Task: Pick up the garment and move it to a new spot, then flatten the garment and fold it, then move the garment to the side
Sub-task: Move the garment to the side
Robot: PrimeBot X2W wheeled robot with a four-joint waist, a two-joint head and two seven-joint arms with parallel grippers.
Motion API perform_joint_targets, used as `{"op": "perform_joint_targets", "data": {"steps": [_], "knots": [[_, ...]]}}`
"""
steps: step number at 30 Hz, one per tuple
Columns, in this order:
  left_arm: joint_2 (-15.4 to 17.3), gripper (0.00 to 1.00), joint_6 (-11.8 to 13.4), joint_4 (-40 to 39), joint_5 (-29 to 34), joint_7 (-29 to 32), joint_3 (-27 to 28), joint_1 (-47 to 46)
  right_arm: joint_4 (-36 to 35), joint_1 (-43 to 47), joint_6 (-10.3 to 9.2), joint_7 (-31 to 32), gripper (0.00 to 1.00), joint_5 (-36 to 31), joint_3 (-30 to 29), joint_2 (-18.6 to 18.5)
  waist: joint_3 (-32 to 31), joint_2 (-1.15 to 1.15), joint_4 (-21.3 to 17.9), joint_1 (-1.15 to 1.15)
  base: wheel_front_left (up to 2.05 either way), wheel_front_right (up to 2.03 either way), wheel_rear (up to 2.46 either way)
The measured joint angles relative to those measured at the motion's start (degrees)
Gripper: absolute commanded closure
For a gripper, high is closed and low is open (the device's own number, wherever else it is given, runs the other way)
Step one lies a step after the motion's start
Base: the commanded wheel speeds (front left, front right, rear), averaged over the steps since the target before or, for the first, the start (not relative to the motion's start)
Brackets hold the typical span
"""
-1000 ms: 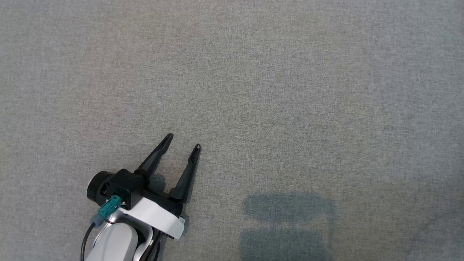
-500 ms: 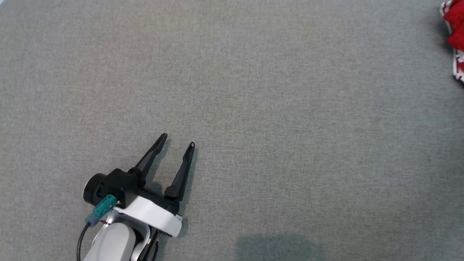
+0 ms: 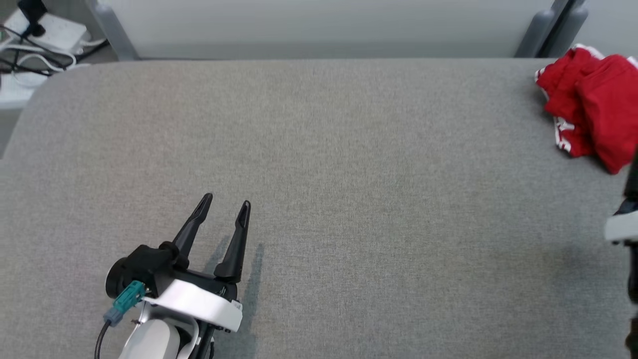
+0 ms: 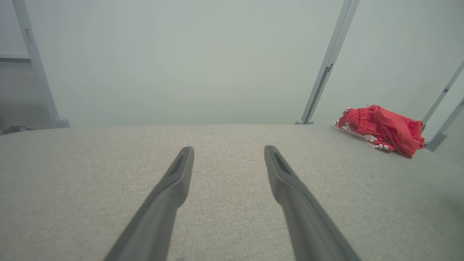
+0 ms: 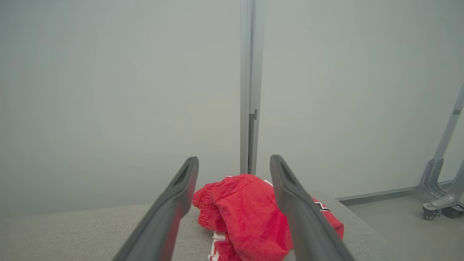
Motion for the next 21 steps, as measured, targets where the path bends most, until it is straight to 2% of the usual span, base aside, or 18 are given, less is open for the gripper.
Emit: {"op": "perform_joint_targets", "data": {"steps": [3, 7, 13, 21], "knots": [[-0.67, 0.0, -0.01, -0.71, 0.16, 0.0, 1.83, 1.48, -5.86, 5.86, 0.0, -0.01, 0.0, 1.46, 4.97, 0.7, -3.33, 0.0, -0.18, 0.0, 0.0, 0.0, 0.0], [-2.14, 0.0, -0.1, -2.12, 1.47, -0.01, 4.03, 3.3, -8.53, 11.02, 0.01, -0.01, 0.0, 1.77, 8.79, 1.19, -6.44, 0.0, -0.23, 0.0, 0.0, 0.0, 0.0], [-3.9, 0.0, -1.13, -4.13, 3.32, 0.0, 6.88, 6.5, -12.18, 17.96, 0.0, -0.01, 0.0, 2.05, 10.73, 2.64, -10.56, 0.0, 0.08, 0.0, 0.0, 0.0, 0.0], [-4.45, 0.0, -2.61, -6.08, 5.27, -0.01, 9.83, 9.43, -15.75, 24.34, 0.0, -0.01, 0.0, 2.04, 12.12, 4.25, -13.61, 0.0, 0.4, 0.0, 0.0, 0.0, 0.0]]}}
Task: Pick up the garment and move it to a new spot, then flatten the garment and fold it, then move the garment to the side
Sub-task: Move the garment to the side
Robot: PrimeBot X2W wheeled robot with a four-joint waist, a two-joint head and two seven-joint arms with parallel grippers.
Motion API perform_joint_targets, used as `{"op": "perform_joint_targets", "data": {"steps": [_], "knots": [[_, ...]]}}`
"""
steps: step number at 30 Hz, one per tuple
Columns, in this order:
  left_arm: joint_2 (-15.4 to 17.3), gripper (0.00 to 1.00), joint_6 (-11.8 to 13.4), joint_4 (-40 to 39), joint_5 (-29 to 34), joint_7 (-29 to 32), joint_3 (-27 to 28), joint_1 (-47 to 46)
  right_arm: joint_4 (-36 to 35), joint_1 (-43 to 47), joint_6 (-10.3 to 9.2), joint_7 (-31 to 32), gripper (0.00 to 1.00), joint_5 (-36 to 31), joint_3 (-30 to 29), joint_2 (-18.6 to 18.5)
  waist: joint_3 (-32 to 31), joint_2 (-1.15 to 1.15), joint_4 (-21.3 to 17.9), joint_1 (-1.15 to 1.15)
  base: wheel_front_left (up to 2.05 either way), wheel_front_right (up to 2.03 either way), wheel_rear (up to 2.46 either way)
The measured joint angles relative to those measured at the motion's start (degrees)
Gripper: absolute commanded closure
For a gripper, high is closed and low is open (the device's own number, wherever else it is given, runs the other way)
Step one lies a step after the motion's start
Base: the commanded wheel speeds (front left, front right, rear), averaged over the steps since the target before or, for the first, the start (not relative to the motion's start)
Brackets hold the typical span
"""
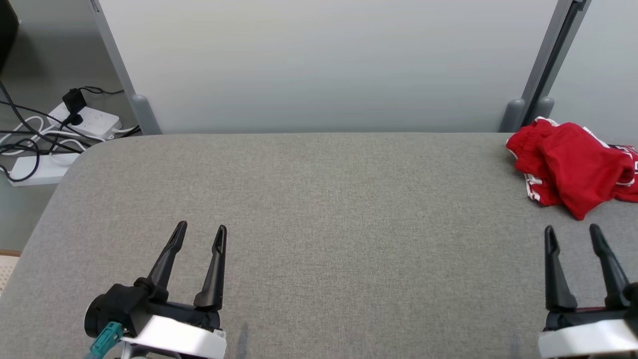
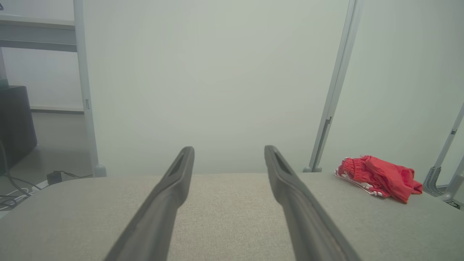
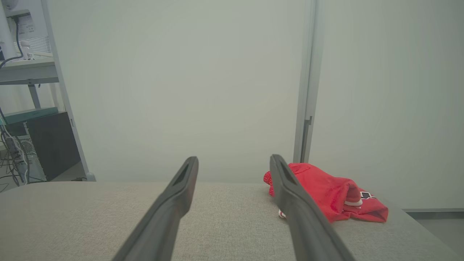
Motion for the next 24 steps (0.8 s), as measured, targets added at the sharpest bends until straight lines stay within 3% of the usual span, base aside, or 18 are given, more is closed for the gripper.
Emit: {"op": "perform_joint_targets", "data": {"steps": [24], "knots": [[-1.05, 0.0, -0.53, 1.21, 4.44, 0.0, 1.34, 3.55, -2.97, 7.73, 0.0, 0.0, 0.0, -0.08, 1.94, 1.52, -2.23, 0.0, -0.2, 0.0, 0.0, 0.0, 0.0]]}}
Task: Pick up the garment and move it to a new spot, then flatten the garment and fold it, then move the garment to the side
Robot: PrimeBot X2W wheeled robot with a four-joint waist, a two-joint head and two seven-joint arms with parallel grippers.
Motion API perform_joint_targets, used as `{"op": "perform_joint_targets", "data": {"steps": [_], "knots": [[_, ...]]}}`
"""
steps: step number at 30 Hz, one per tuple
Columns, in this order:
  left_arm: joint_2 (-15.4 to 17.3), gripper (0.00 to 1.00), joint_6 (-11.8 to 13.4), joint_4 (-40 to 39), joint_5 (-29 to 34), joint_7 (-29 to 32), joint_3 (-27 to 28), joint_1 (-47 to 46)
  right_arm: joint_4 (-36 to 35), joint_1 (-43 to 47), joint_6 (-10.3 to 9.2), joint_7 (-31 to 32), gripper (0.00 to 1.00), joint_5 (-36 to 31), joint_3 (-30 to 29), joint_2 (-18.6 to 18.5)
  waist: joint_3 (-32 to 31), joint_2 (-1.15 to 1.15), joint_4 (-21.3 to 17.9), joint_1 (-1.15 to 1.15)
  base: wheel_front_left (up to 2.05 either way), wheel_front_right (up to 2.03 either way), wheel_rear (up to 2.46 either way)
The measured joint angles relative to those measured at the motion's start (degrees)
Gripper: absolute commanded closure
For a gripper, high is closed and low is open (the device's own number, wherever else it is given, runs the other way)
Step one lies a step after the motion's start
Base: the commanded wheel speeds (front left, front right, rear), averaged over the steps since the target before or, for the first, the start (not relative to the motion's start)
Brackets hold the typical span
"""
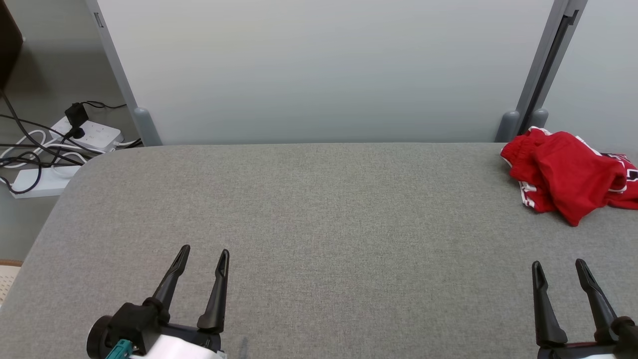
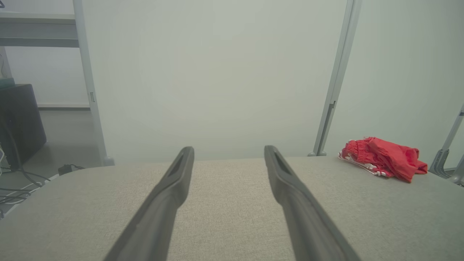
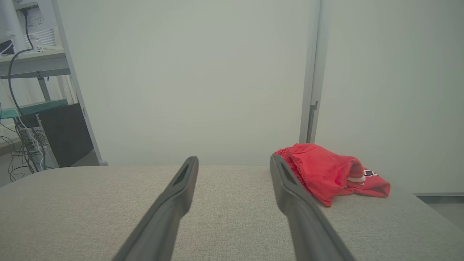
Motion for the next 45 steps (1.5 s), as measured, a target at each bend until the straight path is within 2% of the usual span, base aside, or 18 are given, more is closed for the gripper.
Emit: {"op": "perform_joint_targets", "data": {"steps": [12, 13, 20, 45], "knots": [[0.09, 0.0, 0.0, 2.41, 1.49, 0.01, 0.68, 0.0, 0.0, 0.26, 0.0, 0.0, 0.0, 0.0, -0.51, 0.07, 0.15, 0.0, 0.23, 0.0, 0.0, 0.0, 0.0], [0.03, 1.0, 0.03, 2.81, 1.52, 0.03, 0.69, 0.02, 0.27, 0.42, 0.0, 0.03, 1.0, 0.0, -0.52, 0.1, 0.18, 0.0, 0.24, 0.0, 0.0, 0.0, 0.0], [-0.57, 1.0, 0.08, 7.24, 0.74, 0.49, 0.25, 3.41, 4.45, 2.28, 0.0, 0.34, 1.0, 0.74, 0.1, 0.96, 0.24, 0.0, 0.2, 0.0, 0.0, 0.0, 0.0], [-0.56, 1.0, 0.08, 7.37, -15.59, 4.43, 1.83, 2.76, 7.06, 0.53, 0.0, 3.74, 1.0, 18.34, 0.21, 0.54, 0.92, 0.0, -0.22, 0.02, 0.0, 0.0, 0.0]]}}
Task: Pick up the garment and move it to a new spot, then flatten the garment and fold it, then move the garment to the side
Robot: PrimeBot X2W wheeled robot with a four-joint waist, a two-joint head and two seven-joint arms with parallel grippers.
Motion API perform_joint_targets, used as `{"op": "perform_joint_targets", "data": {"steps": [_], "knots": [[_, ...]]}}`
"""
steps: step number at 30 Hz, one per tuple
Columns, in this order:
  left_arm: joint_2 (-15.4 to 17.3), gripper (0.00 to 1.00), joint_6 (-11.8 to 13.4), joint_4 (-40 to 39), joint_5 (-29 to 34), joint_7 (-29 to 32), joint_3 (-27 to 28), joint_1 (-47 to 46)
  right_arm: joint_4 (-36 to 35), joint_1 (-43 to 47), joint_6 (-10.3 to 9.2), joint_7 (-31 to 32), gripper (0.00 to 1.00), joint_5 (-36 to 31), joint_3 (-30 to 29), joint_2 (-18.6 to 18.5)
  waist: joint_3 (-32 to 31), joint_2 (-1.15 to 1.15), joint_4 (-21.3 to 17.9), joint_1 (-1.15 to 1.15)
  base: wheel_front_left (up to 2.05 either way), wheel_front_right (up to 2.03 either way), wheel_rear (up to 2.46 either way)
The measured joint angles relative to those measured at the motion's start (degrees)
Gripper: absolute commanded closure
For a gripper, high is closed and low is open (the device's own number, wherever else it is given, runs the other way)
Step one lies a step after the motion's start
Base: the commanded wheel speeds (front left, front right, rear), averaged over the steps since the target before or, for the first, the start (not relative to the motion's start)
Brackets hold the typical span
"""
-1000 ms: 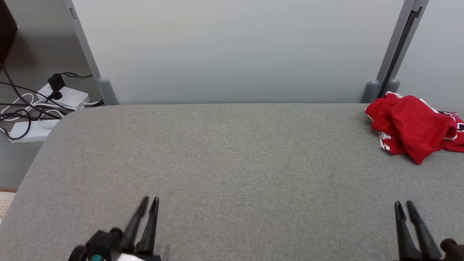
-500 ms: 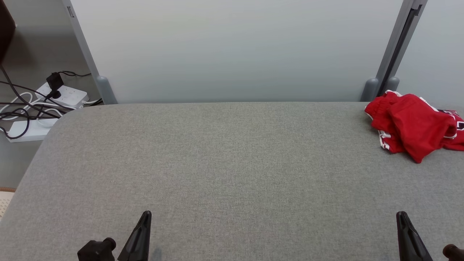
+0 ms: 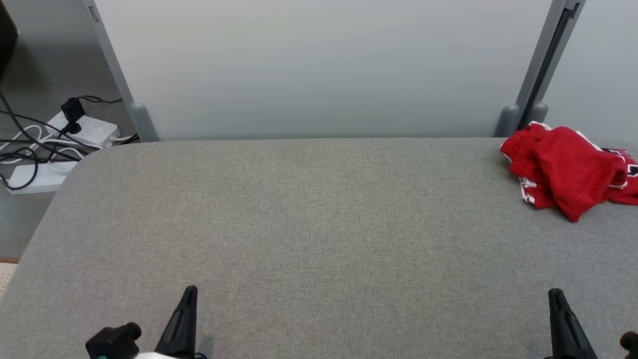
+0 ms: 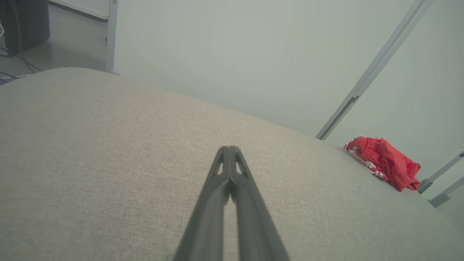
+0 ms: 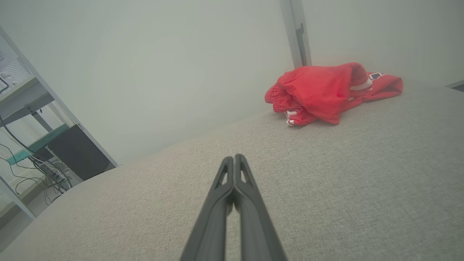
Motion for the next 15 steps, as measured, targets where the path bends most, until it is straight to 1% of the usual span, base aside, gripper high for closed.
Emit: {"op": "perform_joint_targets", "data": {"steps": [5, 6, 15], "knots": [[0.0, 1.0, 0.0, 0.03, -2.38, 0.93, 0.31, -0.71, 0.3, -0.8, 0.0, 0.64, 1.0, 2.77, -0.01, -0.04, 0.1, 0.0, -0.07, 0.0, 0.0, 0.0, 0.0], [0.0, 1.0, 0.0, 0.04, -3.93, 1.18, 0.41, -0.71, 0.31, -1.06, 0.0, 0.82, 1.0, 4.04, 0.0, -0.09, 0.16, 0.0, -0.1, 0.0, 0.0, 0.0, 0.0], [0.0, 1.0, 0.0, 0.13, -9.54, 2.52, 1.0, -0.89, 0.86, -2.27, 0.0, 2.23, 1.0, 10.34, -0.03, -0.29, 0.4, 0.0, -0.25, -0.01, 0.0, 0.0, 0.0]]}}
